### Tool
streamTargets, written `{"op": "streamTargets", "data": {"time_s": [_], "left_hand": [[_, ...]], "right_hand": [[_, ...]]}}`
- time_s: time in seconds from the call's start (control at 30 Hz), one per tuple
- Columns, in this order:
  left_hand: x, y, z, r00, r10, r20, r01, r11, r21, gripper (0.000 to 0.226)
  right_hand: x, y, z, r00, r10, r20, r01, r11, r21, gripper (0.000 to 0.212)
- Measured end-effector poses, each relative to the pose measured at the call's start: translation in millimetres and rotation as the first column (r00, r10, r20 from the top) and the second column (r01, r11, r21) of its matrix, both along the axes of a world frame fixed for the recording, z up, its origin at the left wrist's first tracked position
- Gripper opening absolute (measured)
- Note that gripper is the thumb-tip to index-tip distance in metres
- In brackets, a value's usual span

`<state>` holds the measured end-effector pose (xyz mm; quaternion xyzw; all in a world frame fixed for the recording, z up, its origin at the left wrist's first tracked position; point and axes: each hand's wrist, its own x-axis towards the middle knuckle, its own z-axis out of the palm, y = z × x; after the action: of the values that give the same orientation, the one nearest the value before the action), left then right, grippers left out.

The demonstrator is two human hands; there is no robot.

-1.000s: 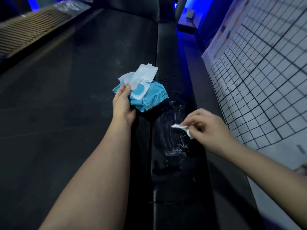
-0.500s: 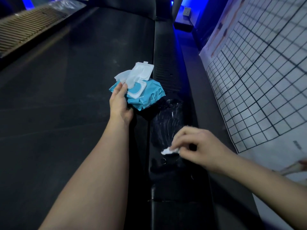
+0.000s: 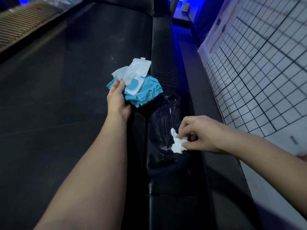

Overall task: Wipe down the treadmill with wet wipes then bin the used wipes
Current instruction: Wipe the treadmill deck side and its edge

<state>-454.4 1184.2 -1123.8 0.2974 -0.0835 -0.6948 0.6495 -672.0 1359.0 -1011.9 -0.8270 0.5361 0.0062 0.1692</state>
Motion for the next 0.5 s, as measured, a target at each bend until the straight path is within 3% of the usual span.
{"op": "streamTargets", "data": {"time_s": [0.13, 0.2, 0.3, 0.43, 0.5], "left_hand": [[-1, 2, 1, 1.0, 0.01, 0.002, -0.01, 1.0, 0.01, 0.037], [-1, 3, 2, 1.0, 0.011, 0.006, -0.011, 1.0, 0.013, 0.037], [-2, 5, 8, 0.999, 0.002, 0.035, -0.003, 1.0, 0.024, 0.035], [0, 9, 18, 0.999, -0.042, 0.028, 0.041, 0.998, 0.05, 0.021], [3, 10, 21, 0.999, -0.043, 0.003, 0.042, 0.996, 0.075, 0.023]], "right_hand": [[15, 10, -19, 0.981, 0.043, 0.189, -0.032, 0.998, -0.061, 0.008], [27, 16, -34, 0.969, -0.025, 0.244, 0.067, 0.984, -0.165, 0.011], [40, 10, -45, 0.968, -0.15, 0.202, 0.22, 0.895, -0.387, 0.021], [36, -11, -19, 0.832, -0.354, 0.427, 0.498, 0.816, -0.293, 0.021], [29, -18, 1, 0.776, -0.44, 0.452, 0.582, 0.777, -0.242, 0.018]]}}
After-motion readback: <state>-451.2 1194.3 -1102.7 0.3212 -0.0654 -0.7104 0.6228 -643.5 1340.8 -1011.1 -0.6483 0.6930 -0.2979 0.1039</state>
